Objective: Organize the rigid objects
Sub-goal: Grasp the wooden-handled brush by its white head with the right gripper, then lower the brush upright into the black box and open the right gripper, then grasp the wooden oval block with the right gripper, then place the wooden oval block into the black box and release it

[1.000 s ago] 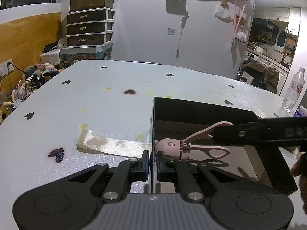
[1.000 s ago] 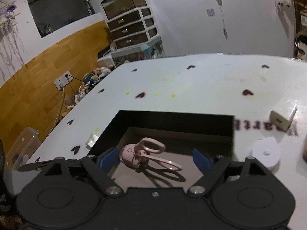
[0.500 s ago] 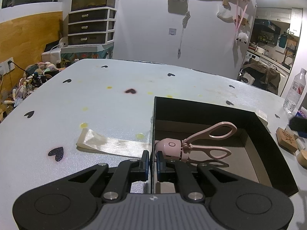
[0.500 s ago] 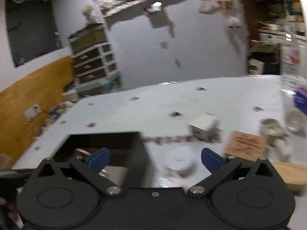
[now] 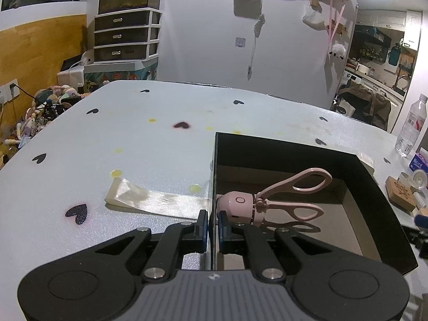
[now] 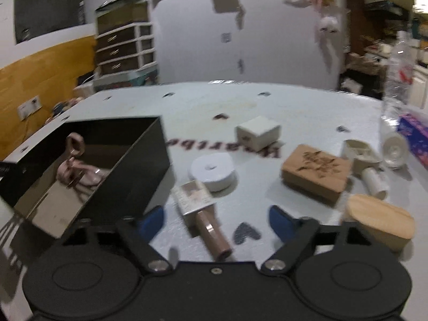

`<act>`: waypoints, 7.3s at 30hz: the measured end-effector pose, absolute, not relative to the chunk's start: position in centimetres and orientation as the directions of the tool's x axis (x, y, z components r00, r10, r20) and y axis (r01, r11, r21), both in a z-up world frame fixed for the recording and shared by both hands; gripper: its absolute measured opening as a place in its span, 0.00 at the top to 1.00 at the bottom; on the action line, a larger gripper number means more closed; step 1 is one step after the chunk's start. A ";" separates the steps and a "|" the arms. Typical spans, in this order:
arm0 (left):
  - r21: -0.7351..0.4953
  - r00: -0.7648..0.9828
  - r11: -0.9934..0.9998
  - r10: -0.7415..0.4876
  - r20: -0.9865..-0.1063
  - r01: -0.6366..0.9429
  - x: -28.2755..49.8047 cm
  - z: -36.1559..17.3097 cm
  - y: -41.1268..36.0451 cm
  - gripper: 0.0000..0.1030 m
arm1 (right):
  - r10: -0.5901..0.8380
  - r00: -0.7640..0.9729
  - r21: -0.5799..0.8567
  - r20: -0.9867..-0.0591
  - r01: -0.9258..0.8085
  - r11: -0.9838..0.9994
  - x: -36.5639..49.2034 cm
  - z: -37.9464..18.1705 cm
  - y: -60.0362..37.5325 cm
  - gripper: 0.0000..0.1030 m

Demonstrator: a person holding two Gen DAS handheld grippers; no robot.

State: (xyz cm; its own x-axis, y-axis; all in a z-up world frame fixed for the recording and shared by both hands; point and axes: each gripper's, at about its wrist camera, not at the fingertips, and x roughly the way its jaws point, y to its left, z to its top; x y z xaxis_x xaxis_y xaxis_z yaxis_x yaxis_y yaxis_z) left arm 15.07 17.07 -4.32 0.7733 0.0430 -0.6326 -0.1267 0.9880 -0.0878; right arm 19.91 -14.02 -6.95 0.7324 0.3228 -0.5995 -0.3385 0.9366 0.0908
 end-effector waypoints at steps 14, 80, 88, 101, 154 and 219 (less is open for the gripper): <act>-0.085 0.770 0.988 0.043 -0.636 -0.126 15.2 -4.4 17.0 0.92 | 0.351 0.683 0.084 -0.641 -0.392 0.916 20.0 -6.6 -12.4 0.47; -0.089 0.770 0.989 0.033 -0.638 -0.117 15.0 -4.4 17.0 0.92 | 0.541 0.597 0.254 -0.592 -0.499 0.829 26.7 -0.8 -2.4 0.46; -0.086 0.769 0.989 0.036 -0.638 -0.118 15.1 -4.4 17.1 0.92 | 0.543 0.610 0.273 -0.577 -0.483 0.832 26.1 -0.1 -4.0 0.42; -0.086 0.768 0.988 0.043 -0.639 -0.126 15.2 -4.2 17.0 0.92 | 0.527 0.650 0.253 -0.547 -0.472 0.845 23.9 0.4 -6.8 0.21; -0.086 0.766 0.988 0.045 -0.641 -0.130 15.1 -4.3 17.1 0.93 | -0.216 0.717 0.042 -0.663 0.324 0.945 24.4 -8.8 -24.2 0.01; -0.102 0.750 0.987 0.028 -0.661 -0.127 15.6 -4.3 17.4 0.93 | 0.481 0.368 -0.305 -0.796 -0.929 0.208 26.1 -1.5 -2.9 0.05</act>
